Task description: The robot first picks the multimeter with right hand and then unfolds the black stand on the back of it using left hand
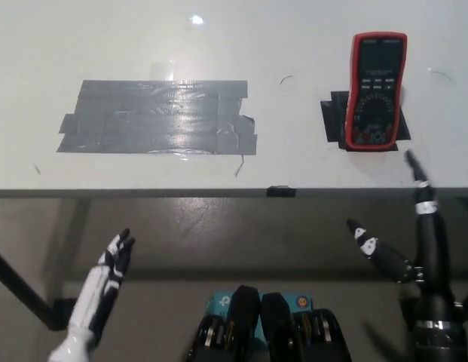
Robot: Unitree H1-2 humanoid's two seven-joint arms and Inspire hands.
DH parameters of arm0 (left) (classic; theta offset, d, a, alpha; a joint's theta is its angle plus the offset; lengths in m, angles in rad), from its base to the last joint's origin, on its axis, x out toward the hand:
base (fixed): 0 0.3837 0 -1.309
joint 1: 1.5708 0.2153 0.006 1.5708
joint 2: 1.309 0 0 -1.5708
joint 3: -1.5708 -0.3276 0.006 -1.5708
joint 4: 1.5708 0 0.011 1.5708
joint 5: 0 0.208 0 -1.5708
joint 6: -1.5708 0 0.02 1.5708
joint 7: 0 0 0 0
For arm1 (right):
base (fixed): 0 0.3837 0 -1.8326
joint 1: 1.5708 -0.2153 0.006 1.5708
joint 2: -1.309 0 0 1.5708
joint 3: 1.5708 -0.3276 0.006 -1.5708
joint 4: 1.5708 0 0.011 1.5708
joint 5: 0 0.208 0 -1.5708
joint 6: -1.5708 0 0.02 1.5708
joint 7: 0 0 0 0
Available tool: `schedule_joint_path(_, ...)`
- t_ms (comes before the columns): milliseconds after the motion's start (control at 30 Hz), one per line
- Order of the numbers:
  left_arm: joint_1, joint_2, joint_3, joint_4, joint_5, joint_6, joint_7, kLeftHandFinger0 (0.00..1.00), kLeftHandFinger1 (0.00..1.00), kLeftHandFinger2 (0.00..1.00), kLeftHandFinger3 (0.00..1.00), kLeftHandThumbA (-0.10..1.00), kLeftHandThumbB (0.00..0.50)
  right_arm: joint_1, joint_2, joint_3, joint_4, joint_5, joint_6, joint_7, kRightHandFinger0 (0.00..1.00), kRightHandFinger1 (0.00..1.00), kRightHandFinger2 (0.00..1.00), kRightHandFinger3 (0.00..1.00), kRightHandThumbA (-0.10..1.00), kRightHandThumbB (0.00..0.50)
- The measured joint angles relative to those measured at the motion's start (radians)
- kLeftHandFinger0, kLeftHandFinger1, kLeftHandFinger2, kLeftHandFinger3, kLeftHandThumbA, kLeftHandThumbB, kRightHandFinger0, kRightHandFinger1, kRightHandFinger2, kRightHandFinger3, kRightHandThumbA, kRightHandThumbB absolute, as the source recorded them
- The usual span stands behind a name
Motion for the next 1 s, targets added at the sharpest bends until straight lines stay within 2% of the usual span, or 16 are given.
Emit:
schedule_joint_path(67, 0.036, -0.010, -0.006, -0.008, 0.003, -0.020, 0.000, 1.00, 1.00, 1.00, 1.00, 1.00, 0.230, -0.002, 0.013, -0.015, -0.084, -0.021, 0.001, -0.009, 1.00, 1.00, 1.00, 1.00, 0.90, 0.201)
schedule_joint_path(100, 0.047, -0.012, -0.007, -0.011, 0.004, -0.027, 0.000, 1.00, 1.00, 1.00, 1.00, 1.00, 0.230, -0.007, 0.018, -0.021, -0.113, -0.030, 0.003, -0.011, 1.00, 1.00, 1.00, 1.00, 0.96, 0.212)
schedule_joint_path(200, 0.070, -0.013, -0.008, -0.030, 0.006, -0.058, 0.000, 1.00, 1.00, 1.00, 1.00, 1.00, 0.236, -0.051, 0.037, -0.053, -0.215, -0.075, 0.018, -0.019, 1.00, 1.00, 1.00, 1.00, 1.00, 0.269)
schedule_joint_path(300, 0.072, -0.013, -0.008, -0.034, 0.008, -0.085, 0.000, 1.00, 1.00, 1.00, 1.00, 1.00, 0.234, -0.144, 0.046, -0.092, -0.257, -0.123, 0.060, -0.023, 1.00, 1.00, 1.00, 1.00, 1.00, 0.258)
schedule_joint_path(367, 0.077, -0.014, -0.008, -0.035, 0.008, -0.101, 0.000, 1.00, 1.00, 1.00, 1.00, 1.00, 0.230, -0.198, 0.053, -0.111, -0.263, -0.148, 0.102, -0.021, 1.00, 1.00, 1.00, 1.00, 1.00, 0.280)
schedule_joint_path(500, 0.109, -0.015, -0.007, -0.035, 0.009, -0.125, 0.001, 1.00, 1.00, 1.00, 1.00, 1.00, 0.237, -0.269, 0.069, -0.128, -0.244, -0.182, 0.187, -0.008, 1.00, 1.00, 1.00, 1.00, 1.00, 0.283)
schedule_joint_path(600, 0.138, -0.015, -0.007, -0.034, 0.014, -0.142, 0.001, 1.00, 1.00, 1.00, 1.00, 1.00, 0.257, -0.326, 0.072, -0.140, -0.172, -0.195, 0.246, -0.004, 1.00, 1.00, 1.00, 1.00, 1.00, 0.283)
schedule_joint_path(700, 0.153, -0.016, -0.006, -0.034, 0.018, -0.154, 0.001, 1.00, 1.00, 1.00, 1.00, 1.00, 0.252, -0.393, 0.066, -0.151, -0.065, -0.196, 0.295, -0.004, 1.00, 1.00, 1.00, 1.00, 0.99, 0.280)
schedule_joint_path(833, 0.156, -0.019, -0.006, -0.034, 0.026, -0.167, 0.001, 1.00, 1.00, 1.00, 1.00, 1.00, 0.262, -0.508, 0.040, -0.157, 0.131, -0.194, 0.331, -0.016, 1.00, 1.00, 1.00, 1.00, 0.98, 0.332)
schedule_joint_path(867, 0.156, -0.019, -0.006, -0.034, 0.027, -0.168, 0.001, 1.00, 1.00, 1.00, 1.00, 1.00, 0.246, -0.526, 0.037, -0.159, 0.169, -0.192, 0.336, -0.018, 1.00, 1.00, 1.00, 1.00, 0.97, 0.342)
schedule_joint_path(967, 0.156, -0.019, -0.006, -0.034, 0.038, -0.174, 0.002, 1.00, 1.00, 1.00, 1.00, 1.00, 0.251, -0.603, 0.030, -0.175, 0.301, -0.177, 0.355, -0.034, 1.00, 1.00, 1.00, 1.00, 0.97, 0.351)
schedule_joint_path(1000, 0.156, -0.019, -0.006, -0.034, 0.041, -0.174, 0.002, 1.00, 1.00, 1.00, 1.00, 1.00, 0.241, -0.624, 0.028, -0.177, 0.340, -0.173, 0.358, -0.041, 1.00, 1.00, 1.00, 1.00, 0.99, 0.371)
